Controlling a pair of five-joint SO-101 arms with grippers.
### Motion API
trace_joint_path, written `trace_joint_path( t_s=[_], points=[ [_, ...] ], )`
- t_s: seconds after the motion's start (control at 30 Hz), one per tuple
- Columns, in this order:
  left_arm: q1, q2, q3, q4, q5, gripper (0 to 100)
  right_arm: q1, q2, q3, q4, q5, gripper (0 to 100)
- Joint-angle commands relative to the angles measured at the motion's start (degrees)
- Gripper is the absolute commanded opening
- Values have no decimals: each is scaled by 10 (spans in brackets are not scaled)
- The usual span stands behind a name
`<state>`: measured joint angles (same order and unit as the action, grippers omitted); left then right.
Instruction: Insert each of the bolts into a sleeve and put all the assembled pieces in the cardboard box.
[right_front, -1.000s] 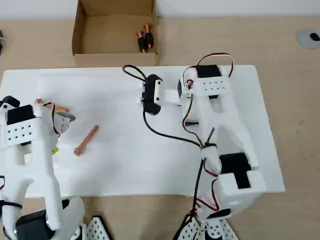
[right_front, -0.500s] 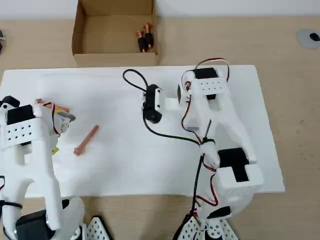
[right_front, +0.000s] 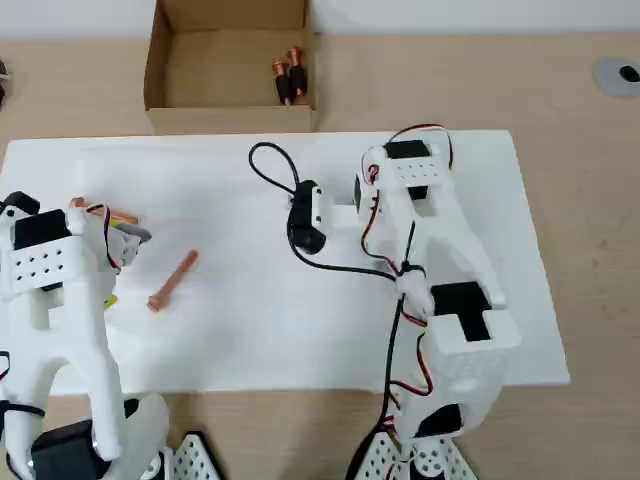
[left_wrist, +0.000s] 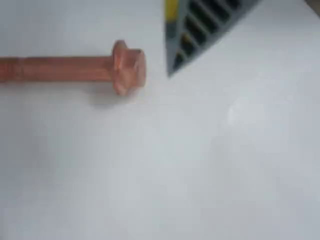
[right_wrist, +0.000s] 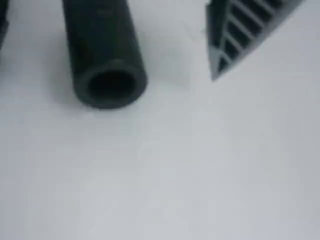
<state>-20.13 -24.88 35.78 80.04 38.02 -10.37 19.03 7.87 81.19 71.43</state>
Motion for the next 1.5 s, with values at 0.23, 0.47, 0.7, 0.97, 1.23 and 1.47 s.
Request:
trace_joint_path(
  t_s=[0.23, 0.47, 0.7, 0.97, 1.23, 1.47],
  points=[
    [-8, -6, -90, 64, -15, 350, 22, 9, -36, 23, 38, 321],
    [-9, -6, -87, 65, -50, 350, 23, 43, -38, 39, 40, 320],
    [-26, -6, -69, 66, -98, 350, 19, 48, -39, 62, 40, 320],
    [-29, -6, -52, 64, -171, 350, 12, 48, -38, 118, 38, 320],
    [-33, -6, -52, 64, -172, 350, -16, 50, -39, 135, 12, 320],
    [-33, -6, -52, 65, -172, 350, -15, 50, -63, 137, 4, 320]
  ],
)
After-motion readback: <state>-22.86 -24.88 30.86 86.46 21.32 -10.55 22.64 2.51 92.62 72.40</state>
